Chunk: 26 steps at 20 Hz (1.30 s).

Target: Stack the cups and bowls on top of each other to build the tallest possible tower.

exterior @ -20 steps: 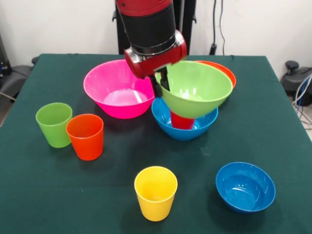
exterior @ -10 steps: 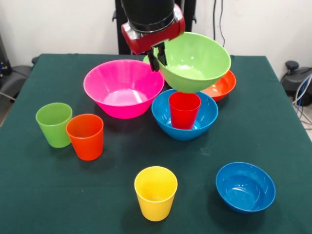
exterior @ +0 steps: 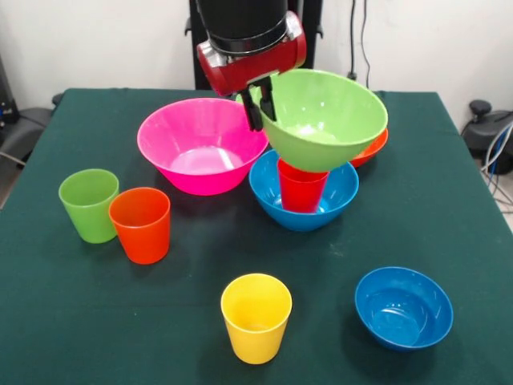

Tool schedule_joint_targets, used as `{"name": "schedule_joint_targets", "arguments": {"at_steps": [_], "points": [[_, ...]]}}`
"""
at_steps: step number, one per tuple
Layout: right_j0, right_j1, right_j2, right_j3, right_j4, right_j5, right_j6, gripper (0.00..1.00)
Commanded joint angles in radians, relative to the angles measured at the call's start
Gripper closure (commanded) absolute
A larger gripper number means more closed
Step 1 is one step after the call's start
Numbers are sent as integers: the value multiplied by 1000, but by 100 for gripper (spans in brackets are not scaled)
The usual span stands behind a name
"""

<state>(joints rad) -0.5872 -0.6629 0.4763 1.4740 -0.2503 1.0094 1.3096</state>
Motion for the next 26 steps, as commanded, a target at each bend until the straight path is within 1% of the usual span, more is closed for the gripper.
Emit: {"name": "schedule_joint_targets", "arguments": {"at_steps": [1, 3, 7, 10, 13, 17, 19, 23, 25, 26], "points": [[-14, 39, -32, 70, -11, -129, 110, 100], [-24, 39, -34, 92, -11, -143, 102, 100], [-22, 41, -41, 100, -9, -145, 104, 100], [-4, 52, -44, 72, 0, -121, 120, 100], [3, 69, -49, 72, -4, -139, 126, 100], [12, 68, -49, 85, 5, -156, 135, 100], [15, 58, -44, 98, 15, -167, 143, 100], [-6, 15, -15, 151, 49, -200, 139, 100], [-10, -17, -5, 157, 82, -166, 139, 100], [-19, -38, 10, 153, 106, -121, 116, 100]]}}
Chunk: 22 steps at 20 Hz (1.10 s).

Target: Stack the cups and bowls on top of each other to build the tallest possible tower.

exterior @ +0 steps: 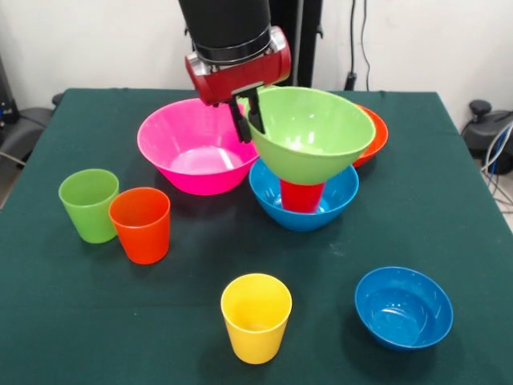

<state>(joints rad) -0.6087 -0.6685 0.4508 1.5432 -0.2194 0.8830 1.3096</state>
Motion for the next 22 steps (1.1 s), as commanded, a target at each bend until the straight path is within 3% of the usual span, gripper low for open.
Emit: {"name": "schedule_joint_targets", "arguments": {"at_steps": [1, 3, 4, 7, 12, 15, 18, 22], "points": [[-27, -49, 67, 94, 99, -14, 85, 100], [-46, -52, 95, 71, 121, -17, 45, 100], [-19, -40, 80, 19, 112, 35, 48, 100], [24, 33, 64, -83, 104, 55, 55, 100], [-6, 54, 95, -127, 134, 113, -16, 100], [13, 84, 69, -209, 85, 168, -47, 100], [28, 93, 46, -213, 60, 160, -22, 100], [36, 75, -14, -90, 21, 50, 55, 100]]}}
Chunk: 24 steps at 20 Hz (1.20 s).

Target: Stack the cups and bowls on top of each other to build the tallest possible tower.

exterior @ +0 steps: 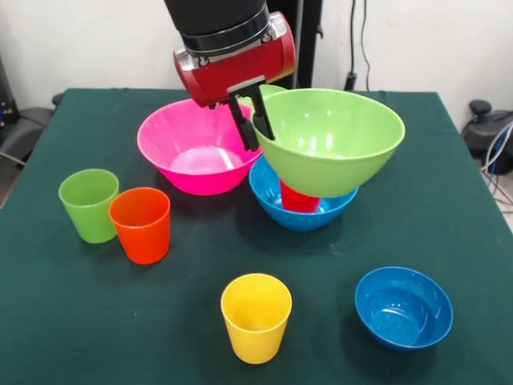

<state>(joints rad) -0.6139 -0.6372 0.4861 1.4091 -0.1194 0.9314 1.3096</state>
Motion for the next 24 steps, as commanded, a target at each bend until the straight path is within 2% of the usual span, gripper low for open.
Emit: {"name": "schedule_joint_targets", "arguments": {"at_steps": [1, 6, 9, 10, 12, 16, 20, 24], "points": [[41, 21, -65, 89, -92, -31, 72, 100], [-31, -112, -54, 290, -50, -103, 80, 100], [-31, -168, -80, 373, -39, -106, 119, 100], [-42, -190, -79, 422, -32, -135, 126, 100], [-40, -205, -108, 483, -61, -166, 135, 100], [-91, -174, -98, 581, -120, -334, 87, 100], [-87, -126, -115, 587, -163, -432, 108, 100], [-103, -43, -106, 593, -195, -583, 114, 100]]}}
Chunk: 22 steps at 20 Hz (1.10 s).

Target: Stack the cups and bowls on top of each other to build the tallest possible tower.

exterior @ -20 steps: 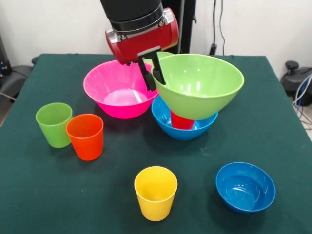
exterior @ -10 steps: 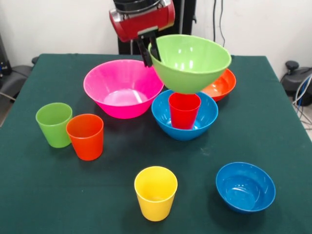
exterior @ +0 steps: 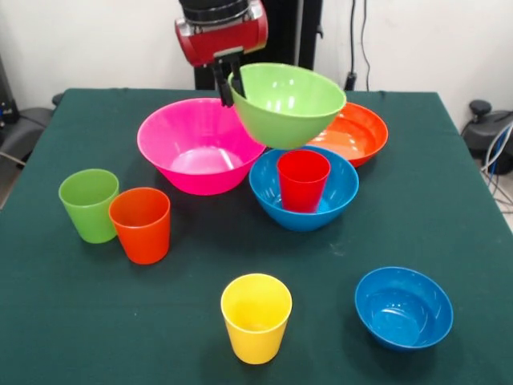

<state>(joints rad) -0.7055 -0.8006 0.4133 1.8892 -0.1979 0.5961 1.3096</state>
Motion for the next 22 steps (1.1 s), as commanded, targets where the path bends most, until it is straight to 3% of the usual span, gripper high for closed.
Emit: {"name": "schedule_joint_targets", "arguments": {"at_steps": [1, 4, 9, 16, 22], "points": [[-16, 148, -33, 114, -135, -297, 112, 100], [-34, 206, -25, 114, -179, -400, 98, 100], [-38, 229, -7, 91, -181, -395, 84, 100], [-103, 134, 111, 132, -90, -281, 67, 100], [-116, 81, 159, 140, -53, -234, 79, 100]]}}
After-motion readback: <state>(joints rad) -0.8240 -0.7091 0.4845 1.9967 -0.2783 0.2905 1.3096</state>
